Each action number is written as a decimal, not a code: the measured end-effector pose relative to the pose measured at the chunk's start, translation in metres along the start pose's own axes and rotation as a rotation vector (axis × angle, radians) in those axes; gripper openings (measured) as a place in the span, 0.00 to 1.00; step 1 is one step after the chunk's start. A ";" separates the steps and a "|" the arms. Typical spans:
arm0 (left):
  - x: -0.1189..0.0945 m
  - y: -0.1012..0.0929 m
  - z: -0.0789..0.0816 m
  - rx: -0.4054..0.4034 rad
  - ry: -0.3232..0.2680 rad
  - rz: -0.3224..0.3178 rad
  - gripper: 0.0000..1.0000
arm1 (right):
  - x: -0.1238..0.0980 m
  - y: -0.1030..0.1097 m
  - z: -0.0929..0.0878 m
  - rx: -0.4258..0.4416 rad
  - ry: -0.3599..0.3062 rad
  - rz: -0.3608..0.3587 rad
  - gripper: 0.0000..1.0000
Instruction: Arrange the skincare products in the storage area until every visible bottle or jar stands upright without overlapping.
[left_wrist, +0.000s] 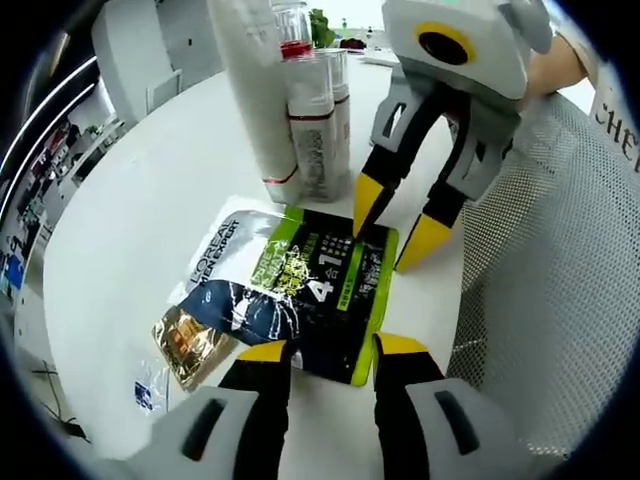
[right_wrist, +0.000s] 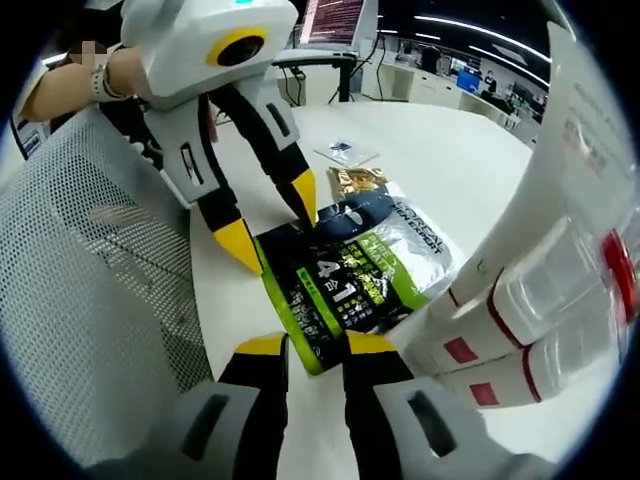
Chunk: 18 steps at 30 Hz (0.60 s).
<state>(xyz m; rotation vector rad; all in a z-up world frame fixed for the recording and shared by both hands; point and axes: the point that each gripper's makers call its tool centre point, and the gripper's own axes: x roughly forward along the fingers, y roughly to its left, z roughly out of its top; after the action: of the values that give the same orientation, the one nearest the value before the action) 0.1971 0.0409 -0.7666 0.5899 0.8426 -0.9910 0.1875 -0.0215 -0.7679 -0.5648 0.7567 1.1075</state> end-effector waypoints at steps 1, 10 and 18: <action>0.000 0.001 0.000 -0.003 -0.002 0.003 0.31 | 0.000 -0.001 0.000 0.002 0.000 -0.001 0.21; 0.002 0.009 0.002 -0.011 -0.003 0.012 0.31 | 0.004 -0.007 0.002 0.020 -0.006 -0.017 0.21; 0.004 0.016 0.005 -0.002 0.001 0.010 0.30 | 0.007 -0.014 0.005 0.034 -0.008 -0.031 0.21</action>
<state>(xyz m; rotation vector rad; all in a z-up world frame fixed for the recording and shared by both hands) 0.2142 0.0429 -0.7661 0.5930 0.8409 -0.9808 0.2033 -0.0189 -0.7702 -0.5417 0.7556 1.0656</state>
